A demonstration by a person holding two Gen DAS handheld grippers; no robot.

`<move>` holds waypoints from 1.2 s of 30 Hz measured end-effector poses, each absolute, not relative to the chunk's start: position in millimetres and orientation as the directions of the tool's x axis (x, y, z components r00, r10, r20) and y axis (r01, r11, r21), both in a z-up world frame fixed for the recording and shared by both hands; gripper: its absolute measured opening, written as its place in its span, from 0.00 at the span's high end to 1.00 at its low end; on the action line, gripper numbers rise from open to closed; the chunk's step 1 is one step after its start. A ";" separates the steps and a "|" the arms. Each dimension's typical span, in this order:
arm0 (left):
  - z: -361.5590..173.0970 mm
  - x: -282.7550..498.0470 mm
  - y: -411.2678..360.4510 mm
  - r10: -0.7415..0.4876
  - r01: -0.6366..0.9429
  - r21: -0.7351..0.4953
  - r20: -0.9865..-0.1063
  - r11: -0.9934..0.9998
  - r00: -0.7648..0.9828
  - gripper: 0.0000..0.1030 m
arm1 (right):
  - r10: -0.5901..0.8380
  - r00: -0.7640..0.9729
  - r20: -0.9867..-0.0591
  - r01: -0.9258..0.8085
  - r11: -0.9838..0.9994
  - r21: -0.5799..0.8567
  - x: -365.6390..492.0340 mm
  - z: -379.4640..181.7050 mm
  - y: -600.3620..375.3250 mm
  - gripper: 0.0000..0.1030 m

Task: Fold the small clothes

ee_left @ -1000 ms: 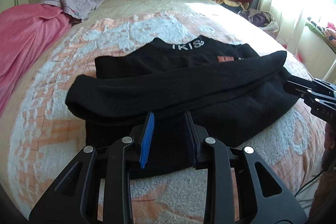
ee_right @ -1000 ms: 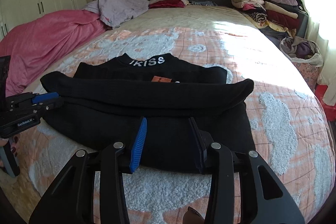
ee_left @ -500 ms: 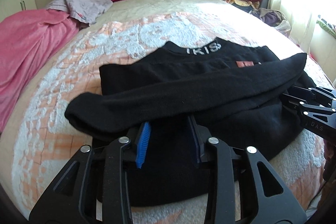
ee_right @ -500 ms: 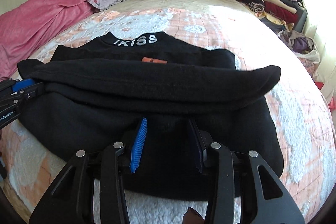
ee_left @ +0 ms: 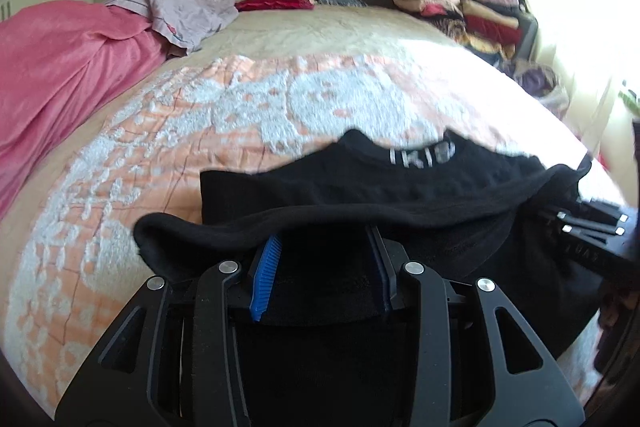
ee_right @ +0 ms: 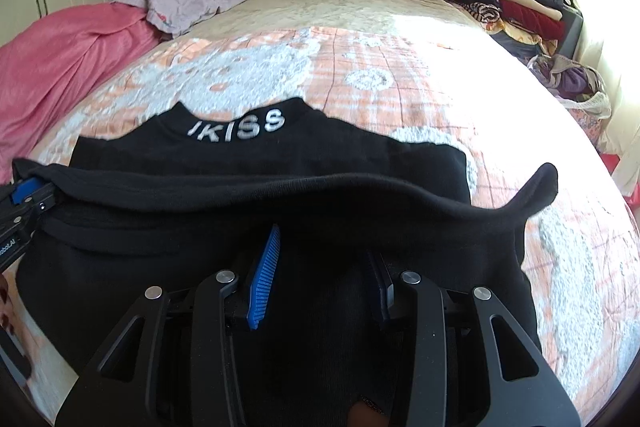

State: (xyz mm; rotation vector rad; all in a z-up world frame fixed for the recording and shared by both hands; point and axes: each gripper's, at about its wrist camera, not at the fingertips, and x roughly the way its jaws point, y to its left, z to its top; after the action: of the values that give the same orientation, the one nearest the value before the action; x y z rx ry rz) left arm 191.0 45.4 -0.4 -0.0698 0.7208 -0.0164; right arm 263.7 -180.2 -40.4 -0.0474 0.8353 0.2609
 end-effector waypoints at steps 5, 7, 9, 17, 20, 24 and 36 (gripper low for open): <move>18.8 194.8 61.8 -0.044 -0.034 -0.117 -0.600 0.992 0.798 0.54 | 0.192 0.651 -0.735 -0.194 0.977 0.083 283.9 -35.1 -186.2 0.62; 20.7 195.0 72.2 -0.032 -0.053 -0.123 -0.601 0.991 0.799 0.54 | 0.182 0.671 -0.719 -0.180 0.980 0.081 285.0 -29.0 -191.8 0.62; 23.5 192.7 86.7 -0.020 -0.079 -0.139 -0.596 0.987 0.803 0.54 | 0.179 0.696 -0.696 -0.166 0.982 0.088 280.7 -21.4 -201.4 0.62; 15.2 188.6 151.3 0.010 -0.226 -0.246 -0.654 0.943 0.757 0.54 | 0.120 0.731 -0.672 -0.082 0.993 0.088 264.7 -7.6 -265.9 0.55; 6.4 192.0 156.9 0.005 -0.237 -0.242 -0.689 0.941 0.724 0.54 | 0.088 0.694 -0.715 -0.054 0.996 0.070 268.6 -20.3 -277.3 0.55; -7.7 204.6 151.3 -0.038 -0.213 -0.249 -0.730 0.945 0.683 0.54 | 0.080 0.661 -0.746 -0.055 0.997 0.058 282.8 -33.5 -274.6 0.55; -19.9 215.6 136.6 -0.047 -0.158 -0.196 -0.758 0.968 0.650 1.00 | 0.178 0.656 -0.734 -0.046 0.980 0.196 297.1 -44.9 -278.6 0.90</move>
State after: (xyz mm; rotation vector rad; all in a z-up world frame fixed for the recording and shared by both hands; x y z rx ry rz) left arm 215.6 136.6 -19.9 -0.2553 0.8628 0.0637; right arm 297.1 -278.6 -44.9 0.1653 0.8474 0.1277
